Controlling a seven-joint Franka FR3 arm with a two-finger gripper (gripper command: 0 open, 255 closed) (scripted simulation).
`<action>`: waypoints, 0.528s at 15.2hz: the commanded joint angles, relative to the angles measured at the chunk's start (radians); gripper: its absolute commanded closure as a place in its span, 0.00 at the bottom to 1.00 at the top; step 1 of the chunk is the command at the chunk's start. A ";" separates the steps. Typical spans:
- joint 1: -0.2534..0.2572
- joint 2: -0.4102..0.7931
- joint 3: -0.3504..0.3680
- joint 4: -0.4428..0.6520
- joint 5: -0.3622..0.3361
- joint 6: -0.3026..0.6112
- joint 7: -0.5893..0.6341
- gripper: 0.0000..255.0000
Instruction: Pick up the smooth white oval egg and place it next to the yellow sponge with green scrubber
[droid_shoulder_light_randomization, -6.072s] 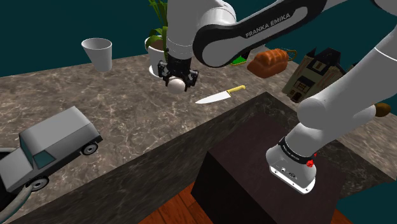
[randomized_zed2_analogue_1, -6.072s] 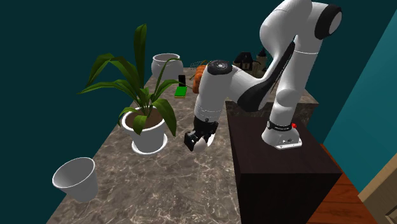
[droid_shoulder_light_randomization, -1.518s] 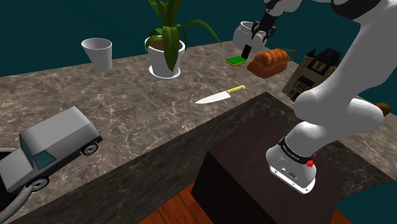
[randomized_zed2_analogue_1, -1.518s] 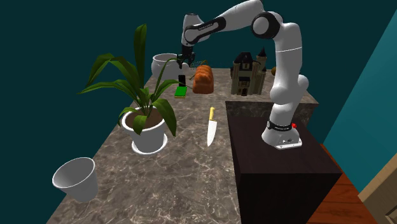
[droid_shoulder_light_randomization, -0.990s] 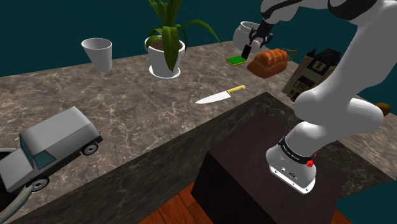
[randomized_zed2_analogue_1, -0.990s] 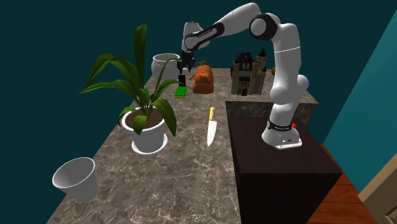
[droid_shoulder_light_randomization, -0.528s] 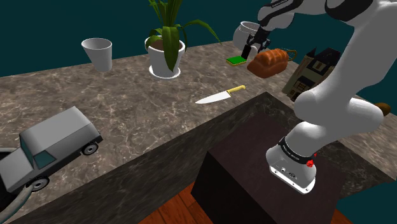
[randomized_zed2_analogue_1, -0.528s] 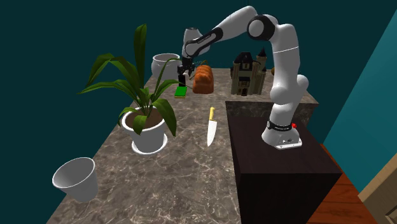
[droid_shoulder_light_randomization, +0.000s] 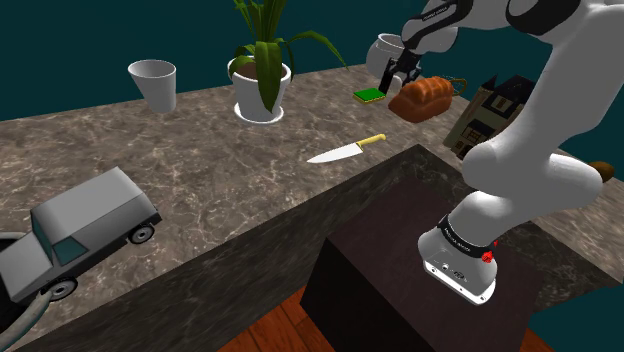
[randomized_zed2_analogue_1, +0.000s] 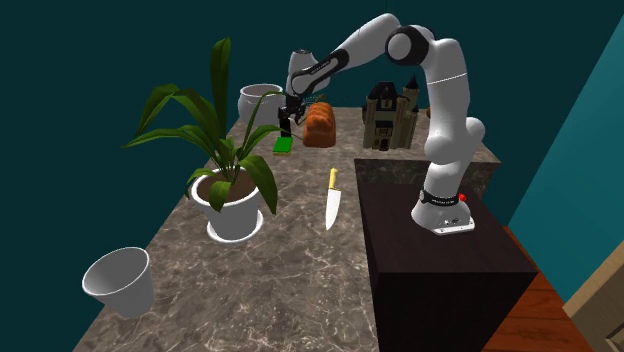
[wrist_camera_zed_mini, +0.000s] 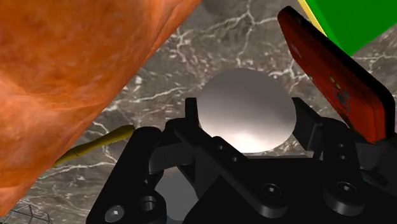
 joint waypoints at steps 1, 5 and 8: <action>0.000 0.011 -0.002 -0.015 -0.002 -0.007 -0.002 1.00; 0.000 0.011 -0.002 -0.016 -0.002 -0.007 -0.001 1.00; 0.000 0.011 -0.002 -0.016 -0.002 -0.007 -0.001 0.00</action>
